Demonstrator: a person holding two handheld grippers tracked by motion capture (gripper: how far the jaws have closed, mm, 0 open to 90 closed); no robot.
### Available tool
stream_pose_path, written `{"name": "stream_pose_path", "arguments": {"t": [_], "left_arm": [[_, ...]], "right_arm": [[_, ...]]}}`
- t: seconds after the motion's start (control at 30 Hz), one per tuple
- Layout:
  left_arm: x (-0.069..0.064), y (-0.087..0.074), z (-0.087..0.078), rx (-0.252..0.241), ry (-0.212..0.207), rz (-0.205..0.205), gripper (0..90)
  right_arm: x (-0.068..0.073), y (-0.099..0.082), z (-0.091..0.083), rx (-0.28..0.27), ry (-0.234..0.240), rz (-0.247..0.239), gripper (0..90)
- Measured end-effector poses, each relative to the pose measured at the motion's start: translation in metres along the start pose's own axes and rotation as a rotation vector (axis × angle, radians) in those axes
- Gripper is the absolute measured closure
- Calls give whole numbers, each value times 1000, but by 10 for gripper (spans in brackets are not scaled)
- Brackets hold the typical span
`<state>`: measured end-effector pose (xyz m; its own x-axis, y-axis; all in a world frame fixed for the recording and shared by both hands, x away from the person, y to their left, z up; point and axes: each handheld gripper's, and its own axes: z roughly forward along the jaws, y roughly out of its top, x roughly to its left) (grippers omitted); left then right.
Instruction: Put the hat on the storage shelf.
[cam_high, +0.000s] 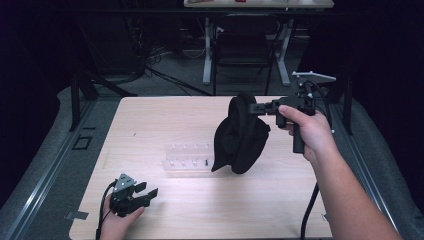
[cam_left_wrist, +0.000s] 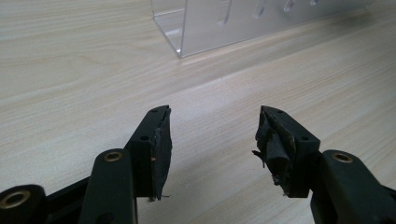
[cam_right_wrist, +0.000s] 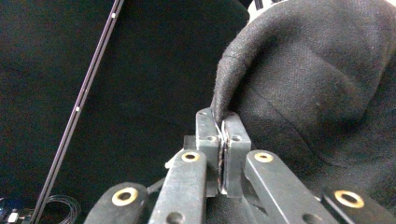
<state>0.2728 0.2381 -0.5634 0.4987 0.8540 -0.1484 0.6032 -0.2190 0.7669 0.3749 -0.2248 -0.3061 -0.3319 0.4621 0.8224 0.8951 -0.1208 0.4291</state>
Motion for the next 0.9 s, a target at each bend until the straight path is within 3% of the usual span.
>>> {"name": "stream_pose_path", "arguments": {"t": [0.37, 0.9], "left_arm": [[0, 0, 0, 8, -4, 2, 451], [0, 0, 1, 3, -7, -8, 451]], "right_arm": [[-5, 11, 20, -4, 10, 7, 884], [-11, 18, 37, 3, -23, 4, 883]]}}
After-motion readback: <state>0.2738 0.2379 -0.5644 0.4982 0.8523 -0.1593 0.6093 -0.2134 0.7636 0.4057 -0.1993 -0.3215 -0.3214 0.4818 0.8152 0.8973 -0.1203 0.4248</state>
